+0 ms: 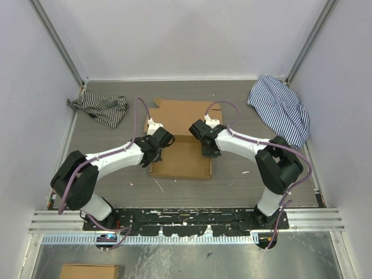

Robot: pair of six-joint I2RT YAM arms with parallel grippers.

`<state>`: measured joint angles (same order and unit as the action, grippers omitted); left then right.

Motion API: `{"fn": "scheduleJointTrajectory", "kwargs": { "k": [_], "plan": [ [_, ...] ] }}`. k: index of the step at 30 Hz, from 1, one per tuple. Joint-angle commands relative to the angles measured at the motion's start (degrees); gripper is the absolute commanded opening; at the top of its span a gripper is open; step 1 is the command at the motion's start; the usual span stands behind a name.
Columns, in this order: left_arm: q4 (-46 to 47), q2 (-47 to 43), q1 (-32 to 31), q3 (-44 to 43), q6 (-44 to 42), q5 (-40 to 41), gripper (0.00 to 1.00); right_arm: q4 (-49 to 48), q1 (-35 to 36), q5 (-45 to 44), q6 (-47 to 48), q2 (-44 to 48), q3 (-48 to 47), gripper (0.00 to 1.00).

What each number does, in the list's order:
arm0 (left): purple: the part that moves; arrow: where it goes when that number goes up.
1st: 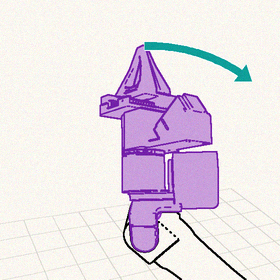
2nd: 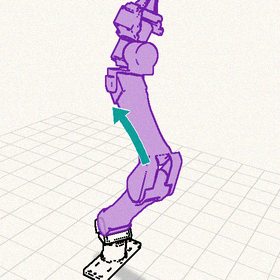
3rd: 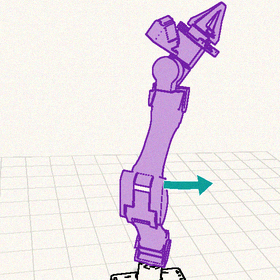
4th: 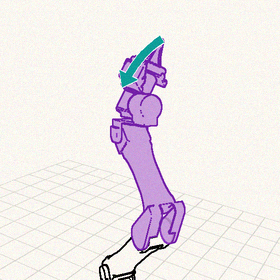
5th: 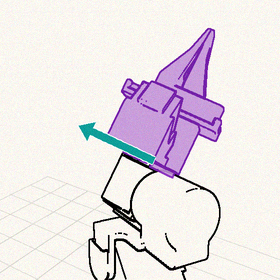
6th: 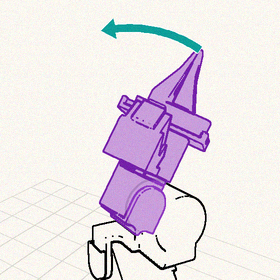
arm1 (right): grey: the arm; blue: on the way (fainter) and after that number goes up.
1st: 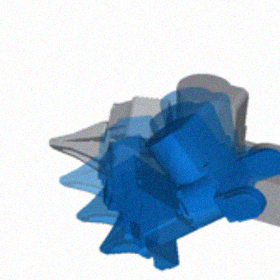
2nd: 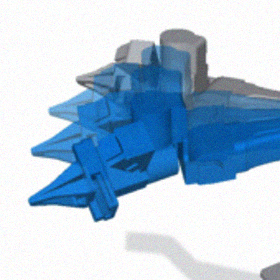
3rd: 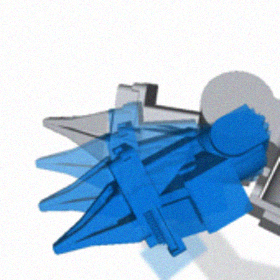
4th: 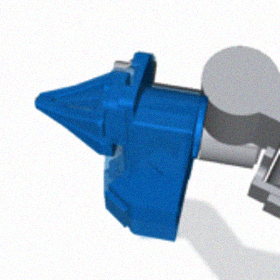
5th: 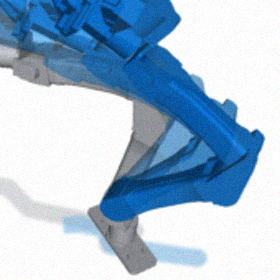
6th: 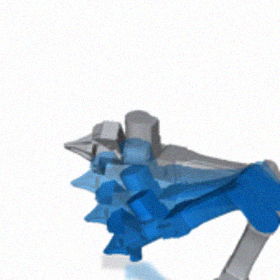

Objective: Fold the paper box

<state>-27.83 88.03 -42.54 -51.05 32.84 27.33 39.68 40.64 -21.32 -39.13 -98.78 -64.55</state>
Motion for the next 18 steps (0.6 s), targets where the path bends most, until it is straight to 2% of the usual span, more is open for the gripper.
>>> {"fn": "scheduleJointTrajectory", "kwargs": {
  "k": [1, 3, 5, 9, 12, 14, 15, 17, 18],
  "plan": [
    [-4.5, 2.2, -0.6, -1.6, 0.9, 4.3, 0.05, 1.8, -0.3, -3.4, 1.3, -0.3, -1.2, 0.01],
    [-4.7, 2.5, -0.8, -1.7, 1.2, 4.4, 0.2, 1.9, -0.3, -3.2, 1.3, -0.1, -1.3, 0.01],
    [-5.0, 3.1, -0.7, -2.1, 1.4, 4.4, 0.35, 2.1, -0.2, -3.3, 1.3, 0.3, -1.3, 0.06],
    [-5.8, 5.4, -0.7, -3.2, 1.6, 5.9, 0.42, 1.6, -0.3, -1.6, 1.4, 0.6, -1.5, 0.18],
    [-5.1, 6.5, -0.7, -3.7, 2.0, 6.9, 0.45, 1.5, -0.2, -1.1, 1.5, -0.1, -1.8, 0.19],
    [-4.8, 7.2, -0.8, -4.1, 2.0, 7.6, 0.43, 1.5, -0.3, -1.2, 1.7, -0.8, -1.9, 0.15],
    [-4.8, 7.6, -0.8, -4.2, 2.0, 7.8, 0.37, 1.6, -0.2, -1.2, 1.8, -1.1, -2.1, 0.11],
    [-5.0, 8.3, -0.7, -4.5, 2.1, 8.3, 0.22, 1.7, -0.2, -1.7, 1.6, -1.5, -2.2, 0.02],
    [-5.0, 8.4, -0.7, -4.5, 2.2, 8.4, 0.09, 1.8, -0.3, -2.1, 1.4, -1.7, -2.2, 0.01]
  ]
}}
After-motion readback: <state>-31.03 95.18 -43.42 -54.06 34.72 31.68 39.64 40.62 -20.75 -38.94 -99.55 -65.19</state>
